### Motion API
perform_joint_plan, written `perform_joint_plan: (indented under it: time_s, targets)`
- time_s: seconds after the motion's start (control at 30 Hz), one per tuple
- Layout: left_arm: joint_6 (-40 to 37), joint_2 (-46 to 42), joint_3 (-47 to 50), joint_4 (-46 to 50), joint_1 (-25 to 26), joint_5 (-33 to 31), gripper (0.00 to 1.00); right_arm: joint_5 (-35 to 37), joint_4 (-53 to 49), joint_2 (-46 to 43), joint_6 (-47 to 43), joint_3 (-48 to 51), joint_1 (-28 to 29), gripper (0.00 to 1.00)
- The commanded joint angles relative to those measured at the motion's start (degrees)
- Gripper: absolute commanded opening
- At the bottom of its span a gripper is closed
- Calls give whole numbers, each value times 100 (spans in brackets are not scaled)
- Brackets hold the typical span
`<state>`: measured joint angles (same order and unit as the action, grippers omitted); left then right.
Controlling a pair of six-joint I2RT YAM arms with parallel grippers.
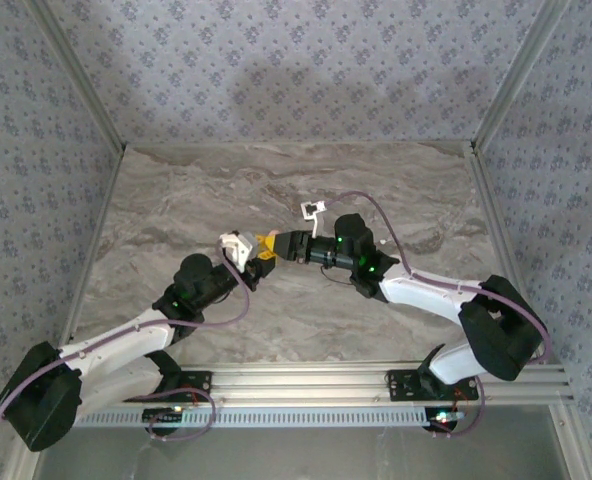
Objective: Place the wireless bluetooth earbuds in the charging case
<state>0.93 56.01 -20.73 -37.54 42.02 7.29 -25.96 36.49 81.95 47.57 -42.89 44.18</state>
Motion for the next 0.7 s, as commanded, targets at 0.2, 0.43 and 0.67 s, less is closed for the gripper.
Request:
perform_joint_plan:
  time_s: [0.2,0.43,0.67]
  targets:
    - [-226,-90,-158,358,-172,633,21,-208,-653,-675,-1313,156,-280,67]
    - [-59,-97,-331,499,-558,1994,21,-927,-2582,-1946,-4244,75,-904,64]
    - [-47,39,-690,622,-607,3241,21,-2360,-4638,-2226,-7454,-342,-1406,55]
